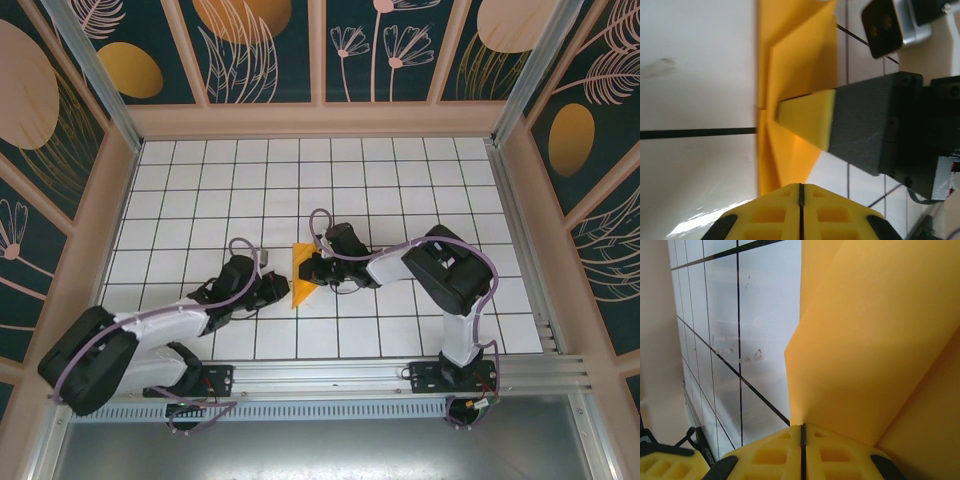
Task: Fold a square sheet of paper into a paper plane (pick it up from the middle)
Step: Fourth fold the wing at the center of the table.
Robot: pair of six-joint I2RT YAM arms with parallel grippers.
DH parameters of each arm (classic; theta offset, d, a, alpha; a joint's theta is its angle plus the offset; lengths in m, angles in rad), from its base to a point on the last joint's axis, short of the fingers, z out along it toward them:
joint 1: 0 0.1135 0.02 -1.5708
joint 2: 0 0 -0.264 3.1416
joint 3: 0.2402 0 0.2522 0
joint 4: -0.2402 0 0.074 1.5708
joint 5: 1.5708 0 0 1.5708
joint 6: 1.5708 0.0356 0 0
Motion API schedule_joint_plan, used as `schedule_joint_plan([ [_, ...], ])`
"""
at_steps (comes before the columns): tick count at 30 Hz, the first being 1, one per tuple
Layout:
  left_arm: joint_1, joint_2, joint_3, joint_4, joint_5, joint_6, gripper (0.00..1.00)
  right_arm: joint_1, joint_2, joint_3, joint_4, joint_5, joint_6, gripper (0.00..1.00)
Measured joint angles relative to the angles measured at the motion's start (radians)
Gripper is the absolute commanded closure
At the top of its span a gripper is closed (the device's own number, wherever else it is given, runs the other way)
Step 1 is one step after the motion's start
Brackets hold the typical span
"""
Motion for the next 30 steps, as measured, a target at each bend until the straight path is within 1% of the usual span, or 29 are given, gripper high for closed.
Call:
schedule_joint_plan([
  [5, 0.000, 0.098, 0.020, 0.090, 0.103, -0.003, 0.91, 0.001, 0.000, 0.000, 0.000, 0.000, 0.000, 0.89],
  [9, 0.000, 0.138, 0.035, 0.110, 0.142, -0.003, 0.91, 0.001, 0.000, 0.000, 0.000, 0.000, 0.000, 0.89],
  [14, 0.000, 0.200, 0.063, 0.100, 0.143, 0.006, 0.92, 0.001, 0.000, 0.001, -0.002, 0.000, 0.000, 0.89],
  [18, 0.000, 0.240, 0.085, 0.038, 0.131, 0.030, 0.92, 0.001, 0.000, 0.005, -0.008, 0.000, 0.000, 0.89],
  [22, 0.000, 0.250, 0.091, 0.000, 0.116, 0.055, 0.92, 0.001, 0.000, 0.006, -0.013, 0.000, 0.000, 0.89],
  [30, 0.000, 0.257, 0.090, -0.002, 0.118, 0.069, 0.93, 0.001, 0.000, 0.011, -0.024, 0.001, 0.000, 0.89],
])
